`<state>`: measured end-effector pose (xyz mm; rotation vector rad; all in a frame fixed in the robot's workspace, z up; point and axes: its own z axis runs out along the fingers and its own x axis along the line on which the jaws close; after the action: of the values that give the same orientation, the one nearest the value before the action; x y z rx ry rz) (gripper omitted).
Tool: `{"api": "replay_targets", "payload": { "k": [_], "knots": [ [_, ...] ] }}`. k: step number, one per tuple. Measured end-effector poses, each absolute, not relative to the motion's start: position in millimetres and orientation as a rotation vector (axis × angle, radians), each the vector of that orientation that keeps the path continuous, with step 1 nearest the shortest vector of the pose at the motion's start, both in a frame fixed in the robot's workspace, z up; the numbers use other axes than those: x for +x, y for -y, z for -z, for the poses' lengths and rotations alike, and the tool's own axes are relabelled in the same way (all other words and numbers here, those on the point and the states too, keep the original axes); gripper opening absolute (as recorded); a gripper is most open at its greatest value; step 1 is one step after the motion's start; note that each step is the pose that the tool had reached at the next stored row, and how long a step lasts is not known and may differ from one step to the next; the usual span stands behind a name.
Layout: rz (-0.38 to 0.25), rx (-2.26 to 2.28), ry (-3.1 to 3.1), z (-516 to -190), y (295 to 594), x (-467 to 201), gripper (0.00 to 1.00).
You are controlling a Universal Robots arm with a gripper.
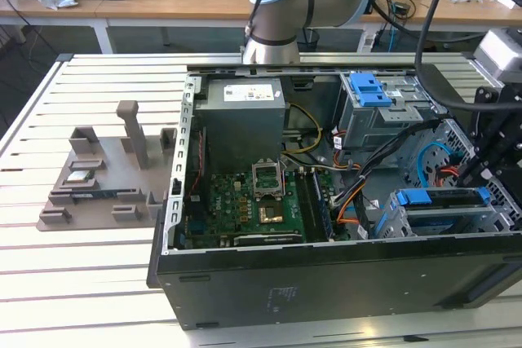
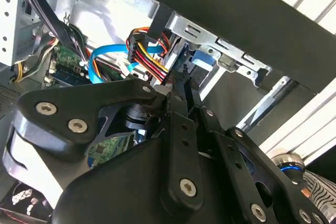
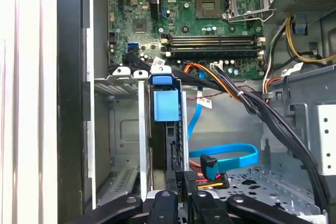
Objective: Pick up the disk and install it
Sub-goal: 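Insert the first disk wire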
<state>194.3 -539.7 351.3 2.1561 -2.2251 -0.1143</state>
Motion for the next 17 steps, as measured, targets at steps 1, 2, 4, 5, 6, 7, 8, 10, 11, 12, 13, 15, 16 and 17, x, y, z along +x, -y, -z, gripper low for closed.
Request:
{"api": "replay_targets", "payload": {
  "k": [1, 2, 4, 5, 6, 7, 8, 10, 11, 12, 13, 15, 16, 17],
  "knots": [
    [0.114, 2.156, 2.225, -349, 540, 194, 0.17],
    [0.114, 2.156, 2.225, -347, 540, 194, 0.17],
    [0.114, 2.156, 2.225, -345, 540, 193, 0.17],
    [0.114, 2.156, 2.225, -344, 540, 193, 0.17],
    [0.114, 2.156, 2.225, -343, 540, 193, 0.17],
    [0.114, 2.156, 2.225, -342, 540, 193, 0.17],
    [0.114, 2.156, 2.225, -342, 541, 192, 0.17],
    [0.114, 2.156, 2.225, -341, 541, 192, 0.17],
    [0.114, 2.156, 2.225, -340, 541, 192, 0.17],
    [0.114, 2.156, 2.225, -339, 542, 192, 0.17],
    [0.114, 2.156, 2.225, -338, 542, 192, 0.17],
    [0.114, 2.156, 2.225, -336, 542, 192, 0.17],
    [0.114, 2.156, 2.225, -336, 542, 192, 0.17],
    [0.114, 2.156, 2.225, -336, 542, 192, 0.17]
  ]
}}
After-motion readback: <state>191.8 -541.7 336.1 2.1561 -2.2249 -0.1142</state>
